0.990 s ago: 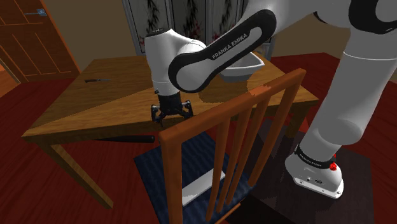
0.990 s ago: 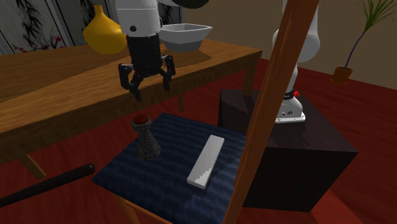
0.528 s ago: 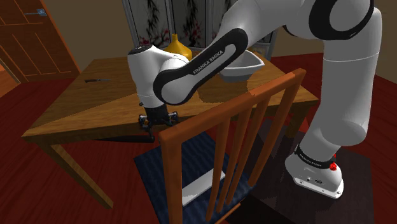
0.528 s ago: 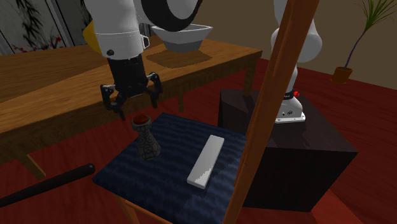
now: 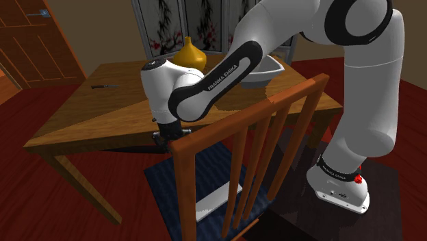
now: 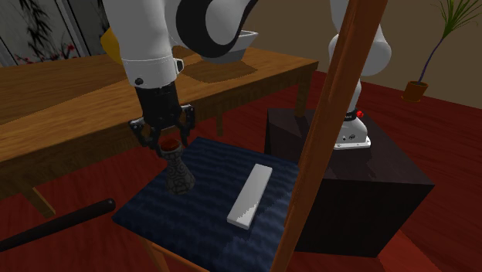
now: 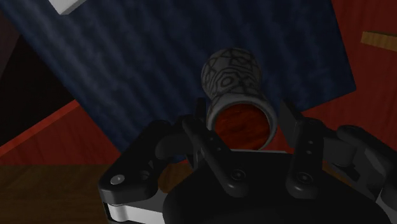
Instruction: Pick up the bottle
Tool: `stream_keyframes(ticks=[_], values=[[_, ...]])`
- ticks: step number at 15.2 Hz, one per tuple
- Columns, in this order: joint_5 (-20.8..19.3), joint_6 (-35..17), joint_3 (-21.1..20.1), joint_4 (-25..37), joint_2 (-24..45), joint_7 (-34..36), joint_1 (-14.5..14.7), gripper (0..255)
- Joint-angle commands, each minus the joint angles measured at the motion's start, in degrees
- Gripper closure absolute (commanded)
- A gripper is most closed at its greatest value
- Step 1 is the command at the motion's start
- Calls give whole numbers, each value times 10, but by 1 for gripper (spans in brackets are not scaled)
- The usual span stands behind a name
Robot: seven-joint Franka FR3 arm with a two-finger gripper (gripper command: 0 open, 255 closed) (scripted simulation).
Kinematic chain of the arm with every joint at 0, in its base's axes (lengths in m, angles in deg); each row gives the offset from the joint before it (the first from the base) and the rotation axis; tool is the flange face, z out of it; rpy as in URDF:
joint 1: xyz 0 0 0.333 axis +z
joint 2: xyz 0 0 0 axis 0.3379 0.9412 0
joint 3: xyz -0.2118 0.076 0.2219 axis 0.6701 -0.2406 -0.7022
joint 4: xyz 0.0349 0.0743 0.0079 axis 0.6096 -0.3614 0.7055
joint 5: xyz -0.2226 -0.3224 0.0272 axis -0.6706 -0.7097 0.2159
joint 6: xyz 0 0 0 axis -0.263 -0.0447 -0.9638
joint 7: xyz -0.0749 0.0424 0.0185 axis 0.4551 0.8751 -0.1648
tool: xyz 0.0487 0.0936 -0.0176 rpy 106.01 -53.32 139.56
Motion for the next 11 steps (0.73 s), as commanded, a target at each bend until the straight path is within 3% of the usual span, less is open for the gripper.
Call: stream_keyframes(ticks=[1,11], values=[[-1,-1,3,-2,3,0,-2,255],[8,20,-2,8,-10,-5,-5,255]])
